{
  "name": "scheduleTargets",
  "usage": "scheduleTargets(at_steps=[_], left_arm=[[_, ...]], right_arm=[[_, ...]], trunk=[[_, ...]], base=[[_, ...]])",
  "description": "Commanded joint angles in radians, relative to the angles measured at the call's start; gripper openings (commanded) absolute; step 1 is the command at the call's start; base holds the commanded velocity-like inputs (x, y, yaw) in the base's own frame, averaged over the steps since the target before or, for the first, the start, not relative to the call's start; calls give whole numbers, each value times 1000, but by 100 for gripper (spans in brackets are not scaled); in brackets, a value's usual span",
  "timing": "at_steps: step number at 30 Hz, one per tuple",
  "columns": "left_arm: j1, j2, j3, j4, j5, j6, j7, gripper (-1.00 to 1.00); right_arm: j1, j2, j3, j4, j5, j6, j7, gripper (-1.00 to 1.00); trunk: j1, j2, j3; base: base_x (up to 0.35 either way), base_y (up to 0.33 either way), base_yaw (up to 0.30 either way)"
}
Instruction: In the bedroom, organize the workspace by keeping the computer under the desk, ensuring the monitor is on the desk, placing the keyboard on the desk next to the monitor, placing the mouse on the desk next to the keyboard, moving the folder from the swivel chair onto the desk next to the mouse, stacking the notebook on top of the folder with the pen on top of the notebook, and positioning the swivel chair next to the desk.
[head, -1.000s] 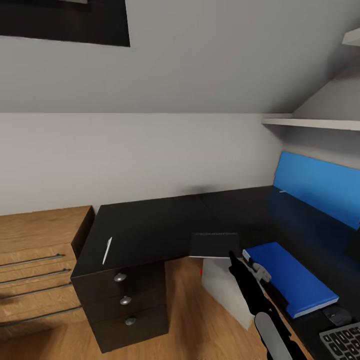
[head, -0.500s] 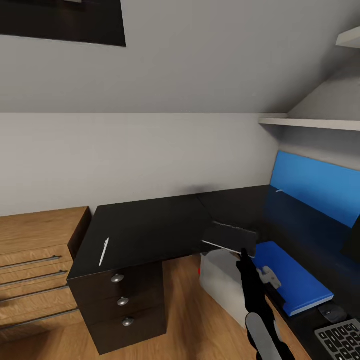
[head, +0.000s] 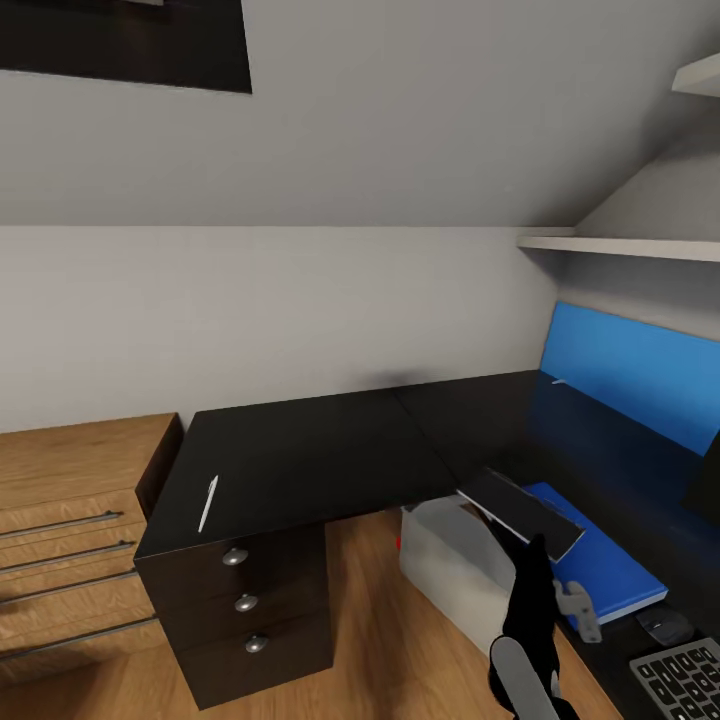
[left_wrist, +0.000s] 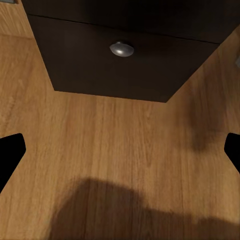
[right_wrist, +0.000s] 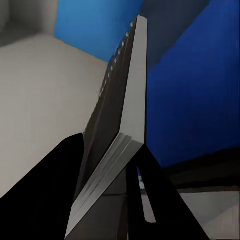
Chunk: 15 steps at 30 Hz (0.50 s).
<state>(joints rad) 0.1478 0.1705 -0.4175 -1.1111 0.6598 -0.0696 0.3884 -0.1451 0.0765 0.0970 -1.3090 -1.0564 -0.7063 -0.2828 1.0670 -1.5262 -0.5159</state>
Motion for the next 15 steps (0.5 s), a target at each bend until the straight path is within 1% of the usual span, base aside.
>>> scheduleTargets(at_steps=[1,5,11,12,14,15], left_arm=[[-1,1,-4,-1,11,-7,6,100],[-1,1,-4,-1,11,-7,6,100],[-1,1,-4,-1,11,-7,6,100],[4,-4,0,2,8,-13,4,100],[4,-16,0,-1,9,-20,5,100],[4,-21,0,-1,9,-20,5,100]], right_arm=[[-1,0,2,-1,-10,-7,-8,-100],[-1,-1,4,-3,-27,-12,-9,-100],[-1,-1,3,-18,-30,-14,-7,-100],[4,5,2,-24,-24,-20,-1,-100],[3,16,-10,-35,-31,-30,11,-100],[3,17,-15,-41,-34,-35,17,-100]], trunk=[[0,-1,-1],[0,-1,-1],[0,-1,-1],[0,-1,-1],[0,-1,-1],[0,-1,-1]], base=[[0,0,0],[0,0,0],[0,0,0],[0,0,0],[0,0,0],[0,0,0]])
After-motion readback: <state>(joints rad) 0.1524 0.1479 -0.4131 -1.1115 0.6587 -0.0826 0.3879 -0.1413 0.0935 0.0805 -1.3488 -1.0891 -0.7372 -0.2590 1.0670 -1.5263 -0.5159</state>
